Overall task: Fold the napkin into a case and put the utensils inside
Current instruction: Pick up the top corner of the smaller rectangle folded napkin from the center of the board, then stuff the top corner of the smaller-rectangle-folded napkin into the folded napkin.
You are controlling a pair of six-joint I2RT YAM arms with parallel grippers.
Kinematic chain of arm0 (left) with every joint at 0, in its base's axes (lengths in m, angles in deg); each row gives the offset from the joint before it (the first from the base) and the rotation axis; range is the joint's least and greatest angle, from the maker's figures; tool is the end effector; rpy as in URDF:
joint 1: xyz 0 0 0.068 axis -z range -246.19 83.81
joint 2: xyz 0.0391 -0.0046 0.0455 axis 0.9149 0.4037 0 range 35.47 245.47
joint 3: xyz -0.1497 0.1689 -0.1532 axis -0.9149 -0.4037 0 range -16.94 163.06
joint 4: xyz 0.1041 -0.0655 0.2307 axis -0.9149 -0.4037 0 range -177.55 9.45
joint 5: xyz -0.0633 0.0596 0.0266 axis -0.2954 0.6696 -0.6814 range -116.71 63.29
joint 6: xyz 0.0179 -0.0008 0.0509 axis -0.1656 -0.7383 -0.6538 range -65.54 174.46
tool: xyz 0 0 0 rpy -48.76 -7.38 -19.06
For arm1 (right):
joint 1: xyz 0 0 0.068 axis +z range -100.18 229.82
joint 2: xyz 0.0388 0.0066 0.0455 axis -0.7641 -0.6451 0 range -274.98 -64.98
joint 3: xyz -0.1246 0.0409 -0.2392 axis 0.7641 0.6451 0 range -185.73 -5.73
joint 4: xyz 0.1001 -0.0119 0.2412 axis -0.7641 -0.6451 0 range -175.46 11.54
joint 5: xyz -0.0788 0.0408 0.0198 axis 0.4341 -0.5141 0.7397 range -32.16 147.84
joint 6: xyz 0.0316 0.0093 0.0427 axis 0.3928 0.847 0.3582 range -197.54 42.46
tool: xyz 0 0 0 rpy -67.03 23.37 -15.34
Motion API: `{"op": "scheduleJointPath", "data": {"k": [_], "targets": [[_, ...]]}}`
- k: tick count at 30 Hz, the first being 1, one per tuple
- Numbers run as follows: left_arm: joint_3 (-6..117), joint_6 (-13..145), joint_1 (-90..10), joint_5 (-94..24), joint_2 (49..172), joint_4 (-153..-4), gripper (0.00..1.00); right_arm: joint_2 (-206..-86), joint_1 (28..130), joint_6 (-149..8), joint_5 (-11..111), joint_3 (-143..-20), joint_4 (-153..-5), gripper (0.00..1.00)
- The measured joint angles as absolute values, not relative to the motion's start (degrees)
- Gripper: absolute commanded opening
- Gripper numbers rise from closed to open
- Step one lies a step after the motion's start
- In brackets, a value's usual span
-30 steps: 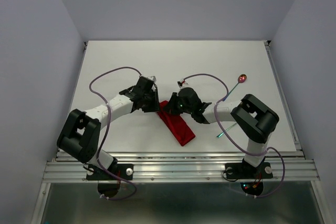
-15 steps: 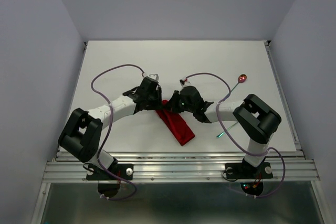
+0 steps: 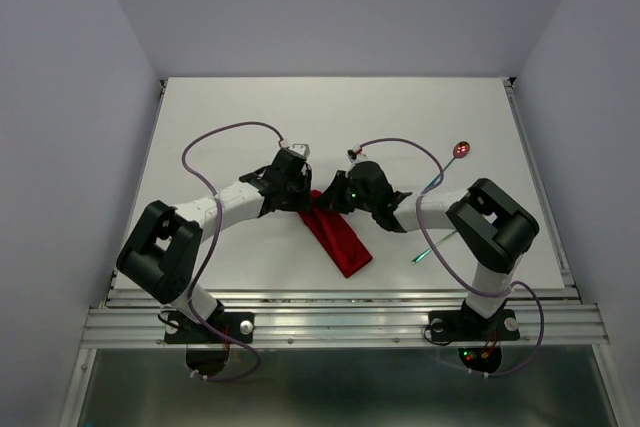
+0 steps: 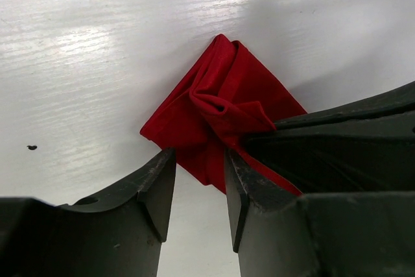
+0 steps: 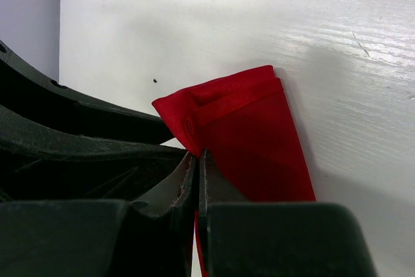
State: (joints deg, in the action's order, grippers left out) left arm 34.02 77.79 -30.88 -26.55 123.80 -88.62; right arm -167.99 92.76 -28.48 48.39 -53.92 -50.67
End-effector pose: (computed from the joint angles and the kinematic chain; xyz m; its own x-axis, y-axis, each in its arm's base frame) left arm 0.2615 -0.1850 0.1981 -0.7622 0.0545 -0.6451 0.2988 0.9135 -0.2760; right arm 0.2645 0.2541 0.1555 -0.8065 0.2675 -0.5273 -0.2590 0.6419 0.7218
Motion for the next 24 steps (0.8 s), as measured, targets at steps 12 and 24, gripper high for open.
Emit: {"op": "scheduleJointPath", "data": {"k": [12,24], "targets": [[34.7,75.6,-28.6,-25.5,129.5,-87.5,0.40,-168.0,91.4,-27.3,45.1,-53.8,-50.5,0.01],[36.4,75.2,-28.3,-22.9,131.2,-87.0,0.28,-168.0,91.0,-27.0,43.8,-53.8,-50.4,0.01]]}}
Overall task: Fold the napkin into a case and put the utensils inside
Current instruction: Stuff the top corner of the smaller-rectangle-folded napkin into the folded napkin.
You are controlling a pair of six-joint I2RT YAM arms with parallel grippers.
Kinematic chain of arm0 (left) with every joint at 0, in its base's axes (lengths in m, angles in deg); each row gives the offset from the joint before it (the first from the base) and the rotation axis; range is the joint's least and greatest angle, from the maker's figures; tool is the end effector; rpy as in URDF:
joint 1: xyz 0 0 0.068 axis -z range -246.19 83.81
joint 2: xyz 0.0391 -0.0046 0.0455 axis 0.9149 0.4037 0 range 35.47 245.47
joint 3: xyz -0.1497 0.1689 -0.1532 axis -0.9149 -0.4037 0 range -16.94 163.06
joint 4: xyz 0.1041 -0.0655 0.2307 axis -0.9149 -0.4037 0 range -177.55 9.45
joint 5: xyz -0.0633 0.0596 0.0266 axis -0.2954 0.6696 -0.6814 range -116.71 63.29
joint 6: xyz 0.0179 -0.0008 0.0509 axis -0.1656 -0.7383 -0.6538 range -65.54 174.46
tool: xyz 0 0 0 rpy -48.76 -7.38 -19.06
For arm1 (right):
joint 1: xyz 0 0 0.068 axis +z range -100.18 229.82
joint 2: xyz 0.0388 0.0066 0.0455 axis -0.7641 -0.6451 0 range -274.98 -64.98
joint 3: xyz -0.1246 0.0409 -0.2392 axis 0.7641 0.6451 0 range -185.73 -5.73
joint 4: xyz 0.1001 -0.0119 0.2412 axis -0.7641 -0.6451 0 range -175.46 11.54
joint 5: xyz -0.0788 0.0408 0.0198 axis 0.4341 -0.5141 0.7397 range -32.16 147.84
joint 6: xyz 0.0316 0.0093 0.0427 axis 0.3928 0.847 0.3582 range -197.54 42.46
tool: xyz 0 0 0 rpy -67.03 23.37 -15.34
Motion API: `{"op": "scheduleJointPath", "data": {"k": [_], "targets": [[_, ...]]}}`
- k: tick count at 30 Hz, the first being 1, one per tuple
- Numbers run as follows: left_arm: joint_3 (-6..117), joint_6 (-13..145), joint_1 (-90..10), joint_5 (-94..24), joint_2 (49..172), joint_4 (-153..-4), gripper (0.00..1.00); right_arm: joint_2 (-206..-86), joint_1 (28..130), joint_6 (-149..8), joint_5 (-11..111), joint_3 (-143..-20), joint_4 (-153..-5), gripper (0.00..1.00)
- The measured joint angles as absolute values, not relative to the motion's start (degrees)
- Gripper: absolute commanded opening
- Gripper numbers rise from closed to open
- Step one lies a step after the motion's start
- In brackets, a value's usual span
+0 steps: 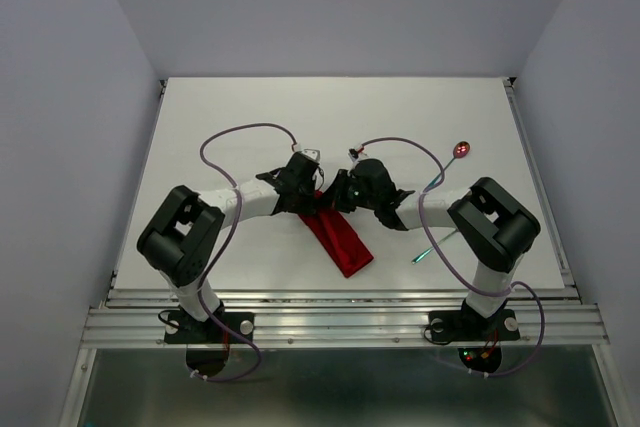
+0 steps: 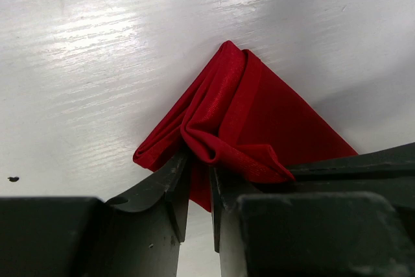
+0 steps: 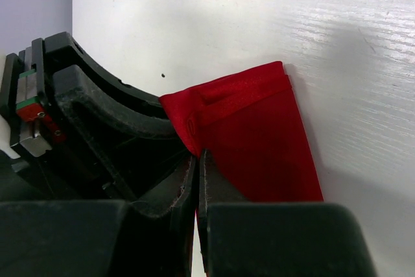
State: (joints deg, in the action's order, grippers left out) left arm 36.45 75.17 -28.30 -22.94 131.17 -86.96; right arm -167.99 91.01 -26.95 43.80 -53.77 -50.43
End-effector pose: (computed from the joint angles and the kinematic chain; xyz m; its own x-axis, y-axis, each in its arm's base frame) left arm 0.2698 -0.2069 0.1732 -0.7594 0.1437 -0.6346 0.3313 0.9248 -0.1870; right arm 0.2697 0.2474 0.1554 -0.8358 0.2647 -0.4810 -0.2453 0.6037 0.7585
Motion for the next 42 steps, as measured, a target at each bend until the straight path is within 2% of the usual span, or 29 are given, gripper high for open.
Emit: {"op": "scheduleJointPath", "data": {"k": [3,7,14,17,19,20,23,42], "targets": [[36.6,75.1,-28.3,-22.7,131.9,-86.6,0.29,-168.0,90.7,-27.0,43.6,-53.8,-50.3,0.01],[37.2,74.8,-27.9,-22.2,132.5,-86.3,0.37,-168.0,90.6,-26.9,43.5,-53.8,-50.1,0.01],[37.5,74.7,-27.5,-21.8,132.9,-85.9,0.38,-168.0,90.2,-27.0,43.4,-53.8,-50.1,0.01],[37.7,74.6,-27.3,-21.2,133.1,-85.9,0.30,-168.0,90.2,-26.9,43.4,-53.8,-50.1,0.01],[38.1,74.4,-27.1,-20.5,133.6,-85.8,0.17,-168.0,90.2,-26.9,43.4,-53.8,-50.0,0.01],[38.2,74.4,-27.0,-20.4,133.7,-85.8,0.15,-168.0,90.2,-26.9,43.4,-53.8,-50.0,0.01],[38.7,74.4,-26.8,-19.7,134.3,-85.6,0.00,-168.0,90.2,-27.0,43.4,-53.8,-49.9,0.01],[39.3,75.1,-26.7,-22.3,133.1,-88.1,0.00,-166.1,90.2,-32.3,42.5,-54.6,-55.3,0.01]]}}
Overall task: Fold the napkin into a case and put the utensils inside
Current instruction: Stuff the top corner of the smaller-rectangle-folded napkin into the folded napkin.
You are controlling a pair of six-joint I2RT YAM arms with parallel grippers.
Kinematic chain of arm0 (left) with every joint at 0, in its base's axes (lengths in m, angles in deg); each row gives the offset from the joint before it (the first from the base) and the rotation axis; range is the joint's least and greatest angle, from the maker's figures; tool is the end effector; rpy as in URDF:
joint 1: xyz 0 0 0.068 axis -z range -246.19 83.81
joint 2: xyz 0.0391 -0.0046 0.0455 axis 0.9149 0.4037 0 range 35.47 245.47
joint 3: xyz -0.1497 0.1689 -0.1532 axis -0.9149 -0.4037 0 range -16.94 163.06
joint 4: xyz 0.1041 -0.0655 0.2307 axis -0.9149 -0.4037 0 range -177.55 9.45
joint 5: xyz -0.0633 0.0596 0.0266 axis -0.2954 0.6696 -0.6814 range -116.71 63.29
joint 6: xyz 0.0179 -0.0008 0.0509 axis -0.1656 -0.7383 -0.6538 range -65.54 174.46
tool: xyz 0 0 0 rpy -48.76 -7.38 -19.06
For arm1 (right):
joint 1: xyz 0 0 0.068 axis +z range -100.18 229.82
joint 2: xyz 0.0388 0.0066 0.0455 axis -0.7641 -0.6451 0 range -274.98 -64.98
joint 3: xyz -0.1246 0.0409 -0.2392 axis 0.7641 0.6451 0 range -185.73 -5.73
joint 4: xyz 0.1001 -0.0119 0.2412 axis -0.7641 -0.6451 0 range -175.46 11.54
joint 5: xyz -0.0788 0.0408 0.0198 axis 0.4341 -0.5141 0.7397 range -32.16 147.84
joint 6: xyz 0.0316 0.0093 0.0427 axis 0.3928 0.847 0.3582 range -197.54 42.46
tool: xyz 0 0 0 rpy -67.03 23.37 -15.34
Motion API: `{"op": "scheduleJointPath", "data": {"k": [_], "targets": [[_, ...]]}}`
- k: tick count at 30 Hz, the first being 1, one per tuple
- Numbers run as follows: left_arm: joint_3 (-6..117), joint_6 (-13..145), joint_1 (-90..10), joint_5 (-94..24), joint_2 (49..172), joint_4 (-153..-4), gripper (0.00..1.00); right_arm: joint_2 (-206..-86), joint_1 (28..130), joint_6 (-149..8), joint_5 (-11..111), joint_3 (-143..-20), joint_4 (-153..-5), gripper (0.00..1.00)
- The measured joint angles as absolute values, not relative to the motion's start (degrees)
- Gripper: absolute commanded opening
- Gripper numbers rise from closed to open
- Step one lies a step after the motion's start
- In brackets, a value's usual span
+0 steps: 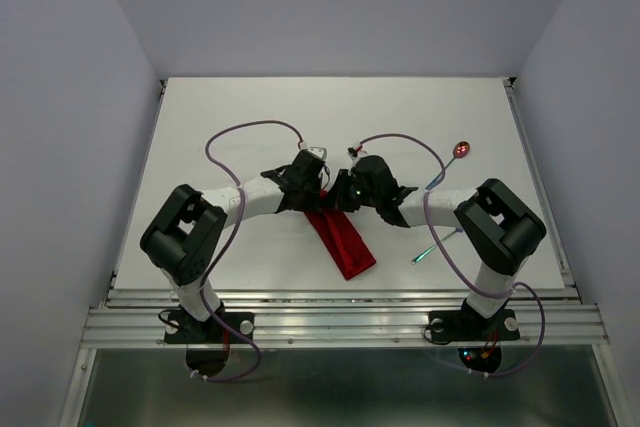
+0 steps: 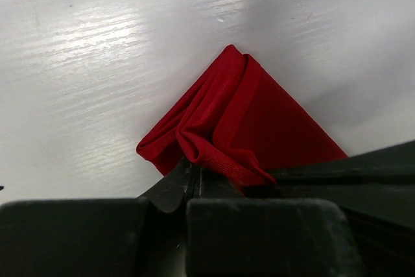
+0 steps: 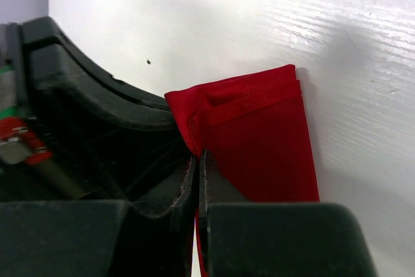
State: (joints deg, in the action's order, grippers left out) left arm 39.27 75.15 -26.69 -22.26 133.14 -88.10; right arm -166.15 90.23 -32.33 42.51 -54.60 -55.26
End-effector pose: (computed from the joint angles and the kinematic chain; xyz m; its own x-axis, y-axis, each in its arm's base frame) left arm 0.2722 -0.2206 0.1751 -0.7551 0.1659 -0.6343 0.3506 0.9197 -0.1769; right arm 0.2703 0.2425 0.1627 -0.8294 0.1929 -0.5243 -0.3014 0.6357 0.7107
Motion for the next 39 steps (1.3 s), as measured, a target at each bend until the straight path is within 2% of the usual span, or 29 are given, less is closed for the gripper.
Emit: {"op": "scheduleJointPath", "data": {"k": [20,39], "targets": [[34.8,79.5,-33.4,-36.8,128.6,-84.6,0.00,-169.0,90.2,-38.3,40.2,-59.1,-65.9,0.01],[32.4,81.9,-37.5,-44.6,127.5,-80.1,0.00,-173.7,90.3,-43.8,41.4,-65.5,-73.9,0.01]]}}
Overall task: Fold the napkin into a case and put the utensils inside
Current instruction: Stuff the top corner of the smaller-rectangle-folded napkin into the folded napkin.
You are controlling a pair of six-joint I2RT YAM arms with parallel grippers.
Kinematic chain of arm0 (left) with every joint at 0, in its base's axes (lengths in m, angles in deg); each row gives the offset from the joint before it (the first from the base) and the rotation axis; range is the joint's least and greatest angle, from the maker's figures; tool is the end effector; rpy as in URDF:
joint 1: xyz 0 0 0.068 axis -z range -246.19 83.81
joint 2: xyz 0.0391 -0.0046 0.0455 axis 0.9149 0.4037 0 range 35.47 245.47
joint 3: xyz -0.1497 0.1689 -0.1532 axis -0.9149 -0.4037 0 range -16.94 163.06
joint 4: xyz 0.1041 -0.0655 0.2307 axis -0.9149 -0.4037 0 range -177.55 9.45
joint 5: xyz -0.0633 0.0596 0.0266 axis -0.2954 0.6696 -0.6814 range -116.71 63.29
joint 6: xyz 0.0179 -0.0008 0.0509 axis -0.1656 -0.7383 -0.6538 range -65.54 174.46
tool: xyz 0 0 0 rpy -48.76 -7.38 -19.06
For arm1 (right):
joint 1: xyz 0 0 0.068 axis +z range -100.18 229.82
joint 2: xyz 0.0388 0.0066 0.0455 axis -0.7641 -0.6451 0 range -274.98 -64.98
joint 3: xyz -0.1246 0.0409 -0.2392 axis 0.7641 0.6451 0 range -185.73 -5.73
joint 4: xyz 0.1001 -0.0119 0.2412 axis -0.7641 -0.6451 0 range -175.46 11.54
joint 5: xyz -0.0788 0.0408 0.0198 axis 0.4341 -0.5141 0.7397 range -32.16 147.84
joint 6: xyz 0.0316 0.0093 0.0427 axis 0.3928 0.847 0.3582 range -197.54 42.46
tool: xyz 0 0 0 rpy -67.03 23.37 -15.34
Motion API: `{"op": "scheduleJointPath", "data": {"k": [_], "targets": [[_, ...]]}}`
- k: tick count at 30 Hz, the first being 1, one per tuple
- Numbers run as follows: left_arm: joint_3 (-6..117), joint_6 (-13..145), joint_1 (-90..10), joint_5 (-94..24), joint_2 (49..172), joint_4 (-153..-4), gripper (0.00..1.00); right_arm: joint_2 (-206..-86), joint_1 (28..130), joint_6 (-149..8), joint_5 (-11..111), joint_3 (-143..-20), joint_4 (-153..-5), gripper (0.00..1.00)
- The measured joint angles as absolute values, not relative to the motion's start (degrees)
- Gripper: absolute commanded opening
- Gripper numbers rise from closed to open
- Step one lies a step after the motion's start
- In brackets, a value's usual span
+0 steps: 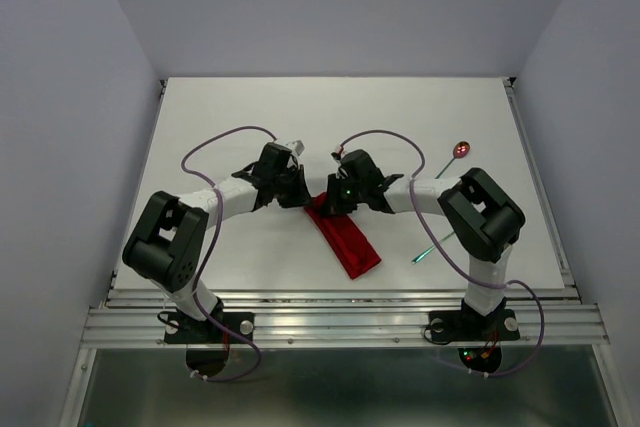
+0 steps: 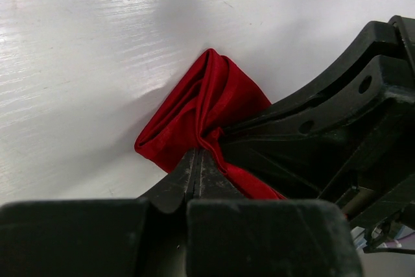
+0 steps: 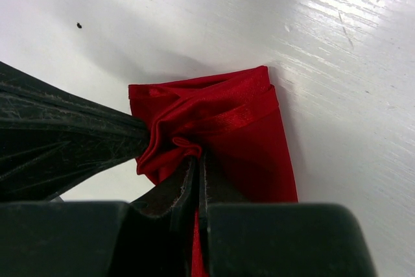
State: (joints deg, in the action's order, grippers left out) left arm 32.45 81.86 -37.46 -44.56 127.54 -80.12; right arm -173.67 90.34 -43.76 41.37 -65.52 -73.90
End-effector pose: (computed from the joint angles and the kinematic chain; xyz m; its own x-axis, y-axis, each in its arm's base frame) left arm 0.2843 -0.1682 0.1827 -0.8256 -0.0471 -0.5623 0.3114 0.7931 -0.5236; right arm 0.2885 0.2598 0.1429 -0.8738 -0.0452 -0.4842 -0.3504 0.7490 0.5623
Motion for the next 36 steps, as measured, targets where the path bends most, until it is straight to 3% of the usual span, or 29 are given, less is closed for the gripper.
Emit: {"op": "scheduleJointPath", "data": {"k": [19,25,36], "targets": [[32.1,84.2,-39.1,-50.4,127.5,-76.6,0.00,-175.1,92.3,-48.2,46.3,-70.3,-79.8,0.01],[31.4,84.1,-39.3,-50.8,127.6,-76.1,0.00,-174.8,92.3,-48.4,46.4,-70.4,-80.1,0.20],[31.4,83.7,-39.5,-51.6,128.3,-75.8,0.00,-172.2,92.3,-47.8,46.9,-69.6,-81.1,0.28]]}}
